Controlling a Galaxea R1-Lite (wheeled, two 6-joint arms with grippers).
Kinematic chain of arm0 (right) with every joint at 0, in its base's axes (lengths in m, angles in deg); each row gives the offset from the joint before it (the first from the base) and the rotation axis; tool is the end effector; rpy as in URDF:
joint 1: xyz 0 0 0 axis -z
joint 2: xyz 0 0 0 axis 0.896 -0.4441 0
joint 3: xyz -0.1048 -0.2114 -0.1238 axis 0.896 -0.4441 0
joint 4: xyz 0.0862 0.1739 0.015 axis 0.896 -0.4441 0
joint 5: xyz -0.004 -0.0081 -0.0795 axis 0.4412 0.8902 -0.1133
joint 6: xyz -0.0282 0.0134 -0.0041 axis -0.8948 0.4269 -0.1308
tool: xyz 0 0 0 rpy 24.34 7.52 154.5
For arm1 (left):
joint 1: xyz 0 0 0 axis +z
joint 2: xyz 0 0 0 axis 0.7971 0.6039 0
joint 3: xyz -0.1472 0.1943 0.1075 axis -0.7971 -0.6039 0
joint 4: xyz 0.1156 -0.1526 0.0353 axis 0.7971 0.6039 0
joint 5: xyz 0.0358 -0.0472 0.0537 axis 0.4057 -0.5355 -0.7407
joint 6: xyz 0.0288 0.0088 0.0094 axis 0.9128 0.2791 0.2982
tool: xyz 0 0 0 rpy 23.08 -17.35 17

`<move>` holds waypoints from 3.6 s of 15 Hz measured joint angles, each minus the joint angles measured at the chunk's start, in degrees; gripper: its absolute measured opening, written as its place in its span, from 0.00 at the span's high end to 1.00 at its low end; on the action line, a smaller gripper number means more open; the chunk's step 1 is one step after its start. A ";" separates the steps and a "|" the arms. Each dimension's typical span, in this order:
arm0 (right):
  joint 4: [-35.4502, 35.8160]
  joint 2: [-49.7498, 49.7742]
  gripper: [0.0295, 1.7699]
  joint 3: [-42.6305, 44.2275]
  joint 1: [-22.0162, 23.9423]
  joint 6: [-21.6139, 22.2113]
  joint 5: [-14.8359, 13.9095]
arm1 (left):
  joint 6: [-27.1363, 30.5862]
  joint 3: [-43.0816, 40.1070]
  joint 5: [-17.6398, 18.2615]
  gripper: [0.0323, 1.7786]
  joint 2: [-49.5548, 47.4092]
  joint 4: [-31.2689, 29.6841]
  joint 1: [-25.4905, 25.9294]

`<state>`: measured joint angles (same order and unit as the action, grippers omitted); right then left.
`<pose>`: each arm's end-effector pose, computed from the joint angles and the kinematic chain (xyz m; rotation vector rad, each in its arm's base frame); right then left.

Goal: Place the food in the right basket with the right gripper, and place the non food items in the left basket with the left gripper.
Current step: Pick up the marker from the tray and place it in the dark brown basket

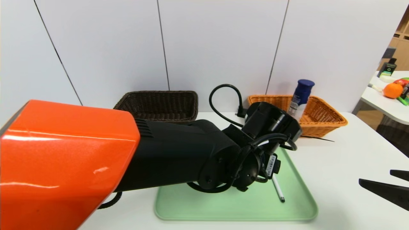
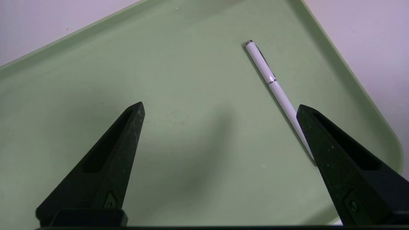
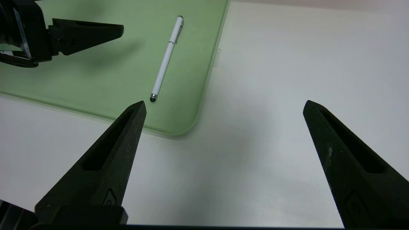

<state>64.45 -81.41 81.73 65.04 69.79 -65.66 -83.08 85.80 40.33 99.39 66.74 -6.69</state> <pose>0.1302 0.0059 0.1729 0.0466 0.5428 0.2729 0.2267 -0.3608 0.1450 0.1018 0.6038 -0.5021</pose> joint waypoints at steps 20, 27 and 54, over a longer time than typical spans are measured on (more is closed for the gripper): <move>-0.02 3.47 0.04 -3.44 0.00 0.11 0.09 | -11.13 16.20 -7.79 0.05 12.12 13.49 -6.58; 0.00 4.58 0.04 -4.62 0.00 0.17 0.06 | -10.89 16.25 -7.46 0.05 14.06 11.76 -6.06; 0.68 4.23 0.04 -4.10 0.27 0.34 -0.10 | -8.34 16.23 -7.38 0.05 14.43 11.76 -5.71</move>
<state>65.13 -77.18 77.63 65.31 70.13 -65.76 -91.42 102.03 32.95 113.83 78.50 -12.39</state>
